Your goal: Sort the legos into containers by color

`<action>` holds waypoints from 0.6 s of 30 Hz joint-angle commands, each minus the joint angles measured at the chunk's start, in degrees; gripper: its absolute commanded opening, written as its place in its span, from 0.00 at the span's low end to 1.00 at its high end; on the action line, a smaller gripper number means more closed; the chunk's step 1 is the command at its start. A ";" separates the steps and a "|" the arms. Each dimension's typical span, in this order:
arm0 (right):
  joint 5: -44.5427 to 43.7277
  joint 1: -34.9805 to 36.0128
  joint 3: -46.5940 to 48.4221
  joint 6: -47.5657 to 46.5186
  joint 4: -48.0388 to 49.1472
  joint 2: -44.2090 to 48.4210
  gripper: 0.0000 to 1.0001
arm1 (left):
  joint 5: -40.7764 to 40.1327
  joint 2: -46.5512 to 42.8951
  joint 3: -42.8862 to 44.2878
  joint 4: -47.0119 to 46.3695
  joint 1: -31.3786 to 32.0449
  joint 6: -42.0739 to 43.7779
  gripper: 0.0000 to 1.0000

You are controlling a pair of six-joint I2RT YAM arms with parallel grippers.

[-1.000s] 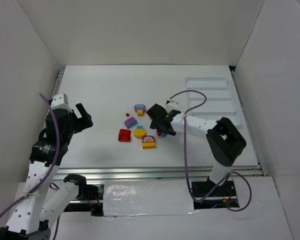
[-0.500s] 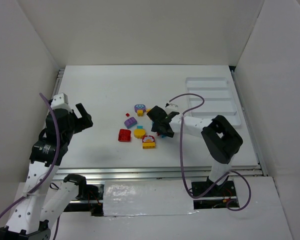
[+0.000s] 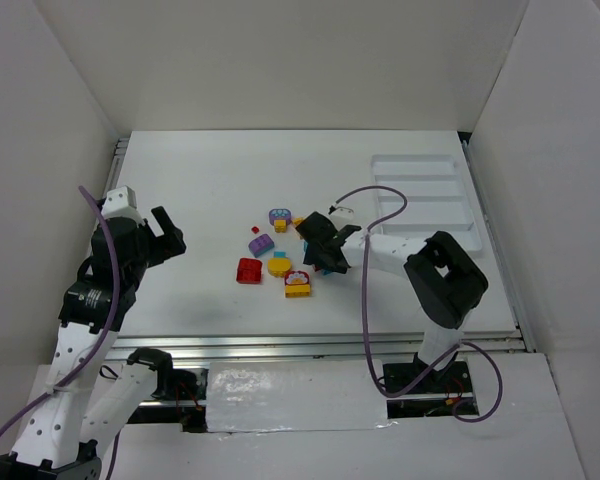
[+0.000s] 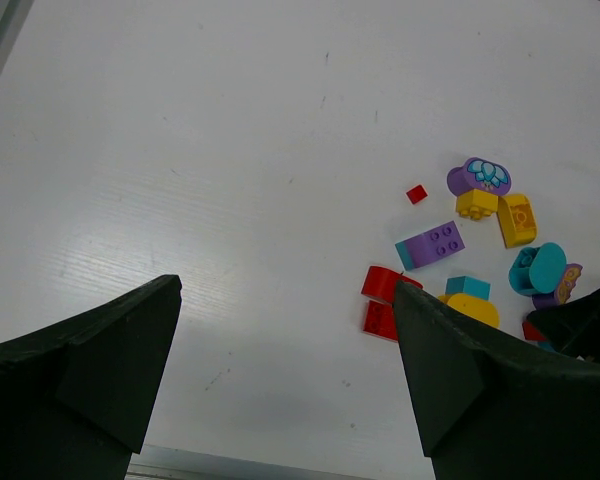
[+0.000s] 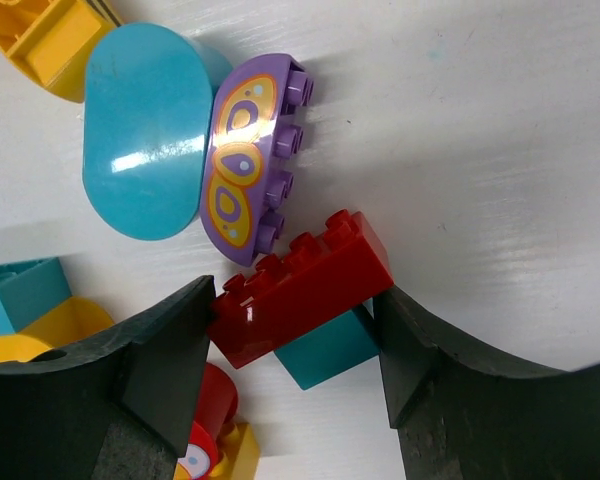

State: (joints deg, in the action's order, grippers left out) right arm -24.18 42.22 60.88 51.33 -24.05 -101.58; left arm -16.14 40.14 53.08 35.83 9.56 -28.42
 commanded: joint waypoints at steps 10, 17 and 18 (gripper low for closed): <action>0.37 3.21 -9.20 -18.54 7.08 17.17 0.00 | 9.68 -0.24 -0.17 -4.89 0.28 1.62 1.00; 2.65 12.79 -12.98 -31.89 11.75 30.91 0.00 | 37.51 5.29 0.36 -11.74 0.81 -7.15 0.99; 2.91 15.94 -12.98 -34.52 12.01 32.66 0.00 | 41.15 6.87 -0.16 -13.67 1.16 -10.48 1.00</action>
State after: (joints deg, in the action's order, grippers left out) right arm -21.89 53.36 48.60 25.85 -16.67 -73.14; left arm 7.18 44.29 53.06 30.04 9.87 -32.21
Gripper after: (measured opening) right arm 0.681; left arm 0.994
